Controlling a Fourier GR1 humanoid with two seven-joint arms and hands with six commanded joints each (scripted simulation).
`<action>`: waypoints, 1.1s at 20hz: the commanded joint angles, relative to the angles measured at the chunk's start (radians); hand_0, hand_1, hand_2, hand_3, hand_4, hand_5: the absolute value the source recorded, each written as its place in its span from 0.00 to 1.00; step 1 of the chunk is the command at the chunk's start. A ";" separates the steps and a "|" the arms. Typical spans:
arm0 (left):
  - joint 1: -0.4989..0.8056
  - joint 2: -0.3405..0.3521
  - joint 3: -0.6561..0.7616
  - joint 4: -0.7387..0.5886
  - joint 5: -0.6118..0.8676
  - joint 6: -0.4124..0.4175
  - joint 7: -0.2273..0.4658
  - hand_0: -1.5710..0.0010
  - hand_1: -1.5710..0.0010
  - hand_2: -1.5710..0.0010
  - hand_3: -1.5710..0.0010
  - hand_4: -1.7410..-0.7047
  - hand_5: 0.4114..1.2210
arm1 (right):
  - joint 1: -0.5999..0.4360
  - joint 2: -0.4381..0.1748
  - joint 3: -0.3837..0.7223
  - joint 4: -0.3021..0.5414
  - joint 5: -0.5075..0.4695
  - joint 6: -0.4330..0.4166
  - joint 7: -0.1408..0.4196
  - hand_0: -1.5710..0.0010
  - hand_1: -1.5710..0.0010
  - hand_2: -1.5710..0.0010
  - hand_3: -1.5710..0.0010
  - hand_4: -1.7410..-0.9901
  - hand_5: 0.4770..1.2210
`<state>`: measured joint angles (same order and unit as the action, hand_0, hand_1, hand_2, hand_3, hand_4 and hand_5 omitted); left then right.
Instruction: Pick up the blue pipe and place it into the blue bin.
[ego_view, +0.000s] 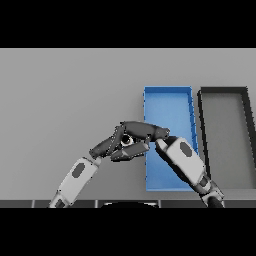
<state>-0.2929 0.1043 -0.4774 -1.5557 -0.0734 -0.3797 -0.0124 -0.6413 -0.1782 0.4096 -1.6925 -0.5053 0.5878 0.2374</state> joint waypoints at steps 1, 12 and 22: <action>0.008 -0.001 -0.002 -0.008 -0.026 0.002 -0.024 0.73 0.74 0.75 0.75 0.65 0.91 | 0.001 -0.005 0.002 -0.014 0.004 -0.011 0.008 0.01 0.01 0.01 0.01 0.34 0.99; 0.018 -0.048 0.051 0.015 -0.005 0.023 0.086 0.98 0.98 0.98 0.98 0.82 0.26 | -0.007 -0.004 -0.011 0.016 -0.033 -0.050 0.030 0.00 0.00 0.00 0.00 0.34 1.00; 0.064 -0.034 0.040 -0.034 0.020 0.014 0.133 1.00 1.00 1.00 1.00 0.79 0.10 | -0.292 -0.069 -0.178 0.038 -0.484 -0.226 0.245 0.00 0.00 0.00 0.00 0.33 1.00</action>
<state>-0.2292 0.0707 -0.4369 -1.5901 -0.0533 -0.3661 0.1207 -0.9358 -0.2484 0.2307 -1.6539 -0.9884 0.3610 0.4787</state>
